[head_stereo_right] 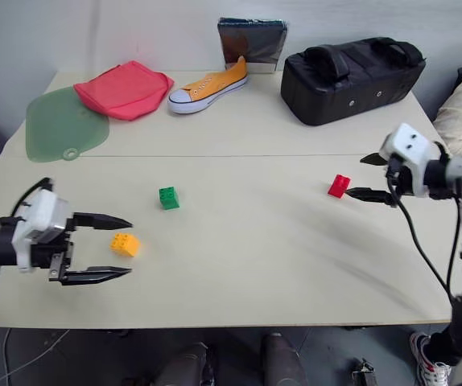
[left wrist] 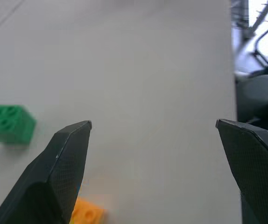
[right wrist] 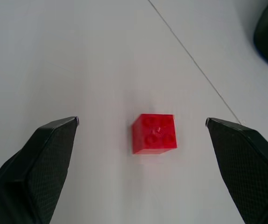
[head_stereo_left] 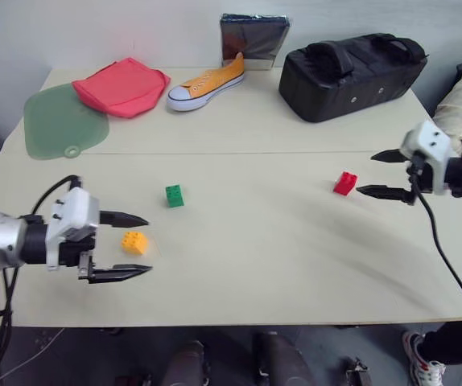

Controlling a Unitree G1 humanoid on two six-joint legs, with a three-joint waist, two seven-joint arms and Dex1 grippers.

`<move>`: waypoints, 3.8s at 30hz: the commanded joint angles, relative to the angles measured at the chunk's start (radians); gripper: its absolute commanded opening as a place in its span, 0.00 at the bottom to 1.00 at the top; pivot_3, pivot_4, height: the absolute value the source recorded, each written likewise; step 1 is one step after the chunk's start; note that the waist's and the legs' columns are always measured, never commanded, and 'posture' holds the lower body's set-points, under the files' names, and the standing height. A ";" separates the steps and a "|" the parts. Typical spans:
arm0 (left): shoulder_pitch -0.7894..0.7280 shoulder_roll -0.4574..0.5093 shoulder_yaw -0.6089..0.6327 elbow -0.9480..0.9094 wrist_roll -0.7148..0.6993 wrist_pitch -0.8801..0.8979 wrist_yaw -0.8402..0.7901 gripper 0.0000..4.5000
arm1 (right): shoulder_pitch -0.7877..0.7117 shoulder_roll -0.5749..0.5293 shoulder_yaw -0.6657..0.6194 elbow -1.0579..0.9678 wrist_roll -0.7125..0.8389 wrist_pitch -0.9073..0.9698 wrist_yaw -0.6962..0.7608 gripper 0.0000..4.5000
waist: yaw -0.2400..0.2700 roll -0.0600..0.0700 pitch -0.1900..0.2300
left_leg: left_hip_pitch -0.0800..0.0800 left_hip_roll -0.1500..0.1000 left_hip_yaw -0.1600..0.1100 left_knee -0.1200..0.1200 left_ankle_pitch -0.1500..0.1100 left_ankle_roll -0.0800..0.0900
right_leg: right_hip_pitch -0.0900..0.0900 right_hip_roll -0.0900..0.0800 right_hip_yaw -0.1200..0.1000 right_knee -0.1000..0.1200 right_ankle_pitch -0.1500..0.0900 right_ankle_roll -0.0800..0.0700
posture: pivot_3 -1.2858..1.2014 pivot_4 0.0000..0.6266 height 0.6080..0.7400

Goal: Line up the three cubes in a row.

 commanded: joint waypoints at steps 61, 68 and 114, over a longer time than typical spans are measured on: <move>-0.278 -0.111 -0.262 -0.085 -0.031 0.007 -0.092 1.00 | 0.744 -0.137 -0.059 -1.072 0.159 0.183 0.091 0.32 | 0.034 0.000 0.000 | 0.000 0.000 -0.001 0.015 -0.002 0.004 | 0.004 0.001 0.001 0.008 0.001 0.001 | 0.52 0.24 1.00; -0.288 -0.124 -0.268 -0.085 -0.025 0.009 -0.091 1.00 | 0.687 -0.101 -0.026 -1.019 0.143 0.192 0.036 0.32 | 0.034 0.000 0.000 | 0.000 0.000 -0.001 0.015 -0.002 0.004 | 0.004 0.001 0.001 0.008 0.001 0.001 | 0.52 0.24 1.00; 0.614 -0.266 0.496 0.019 0.137 -0.109 0.236 1.00 | 0.504 -0.059 -0.222 -0.998 0.558 0.343 0.085 1.00 | 0.021 -0.001 0.000 | 0.001 0.001 -0.003 0.011 -0.008 0.010 | 0.005 -0.002 0.000 0.002 0.000 0.000 | 0.52 0.24 1.00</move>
